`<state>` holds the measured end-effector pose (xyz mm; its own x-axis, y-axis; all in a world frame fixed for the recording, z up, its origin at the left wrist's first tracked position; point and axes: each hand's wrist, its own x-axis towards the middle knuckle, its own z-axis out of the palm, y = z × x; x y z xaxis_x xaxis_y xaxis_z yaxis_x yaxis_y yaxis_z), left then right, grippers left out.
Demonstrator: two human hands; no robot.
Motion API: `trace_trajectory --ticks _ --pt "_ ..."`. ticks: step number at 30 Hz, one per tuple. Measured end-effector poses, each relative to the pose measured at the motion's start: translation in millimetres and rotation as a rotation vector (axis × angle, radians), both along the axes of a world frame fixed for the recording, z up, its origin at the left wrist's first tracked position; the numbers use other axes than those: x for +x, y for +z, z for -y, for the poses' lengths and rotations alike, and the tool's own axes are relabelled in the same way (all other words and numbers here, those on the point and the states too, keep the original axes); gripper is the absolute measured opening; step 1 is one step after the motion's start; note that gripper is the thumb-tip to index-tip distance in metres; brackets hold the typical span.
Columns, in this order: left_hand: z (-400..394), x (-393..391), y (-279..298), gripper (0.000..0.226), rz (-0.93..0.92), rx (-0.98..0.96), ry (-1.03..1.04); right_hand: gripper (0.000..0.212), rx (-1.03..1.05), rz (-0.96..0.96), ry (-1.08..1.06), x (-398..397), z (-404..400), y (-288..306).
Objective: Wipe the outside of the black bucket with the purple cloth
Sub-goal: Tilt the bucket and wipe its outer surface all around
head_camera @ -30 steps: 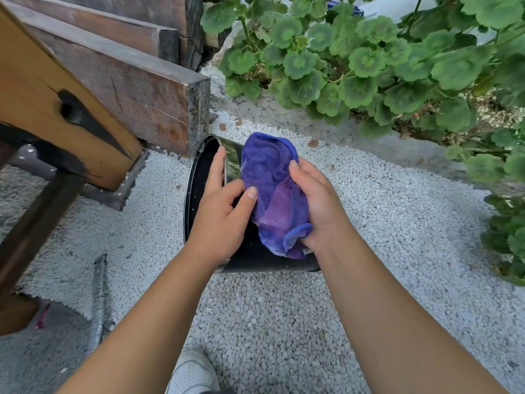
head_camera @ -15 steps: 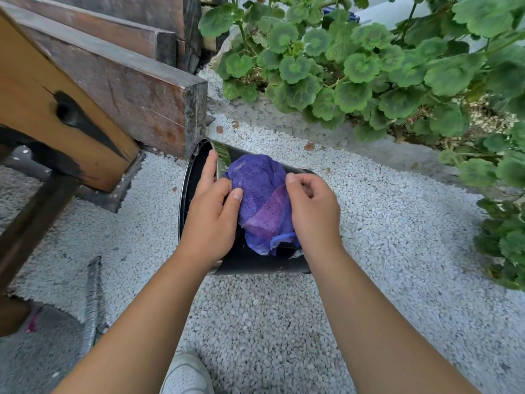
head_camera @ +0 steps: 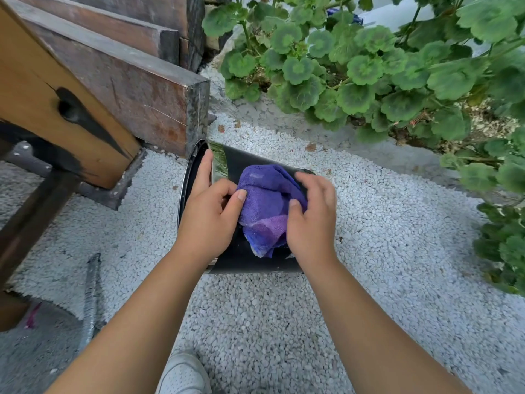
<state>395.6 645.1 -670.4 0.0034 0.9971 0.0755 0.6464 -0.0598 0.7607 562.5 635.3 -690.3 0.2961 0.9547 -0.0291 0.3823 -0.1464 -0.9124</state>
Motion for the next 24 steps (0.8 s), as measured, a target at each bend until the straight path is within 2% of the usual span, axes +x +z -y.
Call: trace_trajectory --ticks 2,5,8,11,15,19,21,24 --pt "0.7 0.0 -1.2 0.019 -0.018 -0.011 0.001 0.051 0.055 -0.045 0.154 -14.1 5.7 0.2" --pt "0.2 -3.1 0.1 0.022 0.003 -0.024 -0.010 0.069 0.056 0.175 0.342 -32.3 11.4 -6.1" --pt "1.0 -10.9 1.3 0.029 0.080 -0.006 -0.046 0.063 0.068 0.210 0.294 -33.3 10.2 -13.0" --pt "0.4 -22.9 -3.8 0.042 0.098 -0.026 -0.032 0.044 0.189 0.322 0.236 -27.3 9.7 -28.2" --pt "-0.7 -29.4 -5.8 0.049 0.156 -0.126 0.014 0.041 0.044 0.399 0.117 3.6 10.9 -52.8" --pt "2.1 -18.3 -1.1 0.048 0.203 -0.150 -0.017 0.041 -0.013 0.433 0.068 26.8 11.0 -62.1" --pt "3.8 -13.8 1.6 0.046 0.207 -0.165 -0.024 0.041 -0.037 0.354 0.026 29.5 6.9 -55.1" --pt "6.5 -10.0 6.9 0.048 0.245 -0.191 -0.026 0.044 -0.055 0.040 -0.164 21.1 1.1 -31.6"
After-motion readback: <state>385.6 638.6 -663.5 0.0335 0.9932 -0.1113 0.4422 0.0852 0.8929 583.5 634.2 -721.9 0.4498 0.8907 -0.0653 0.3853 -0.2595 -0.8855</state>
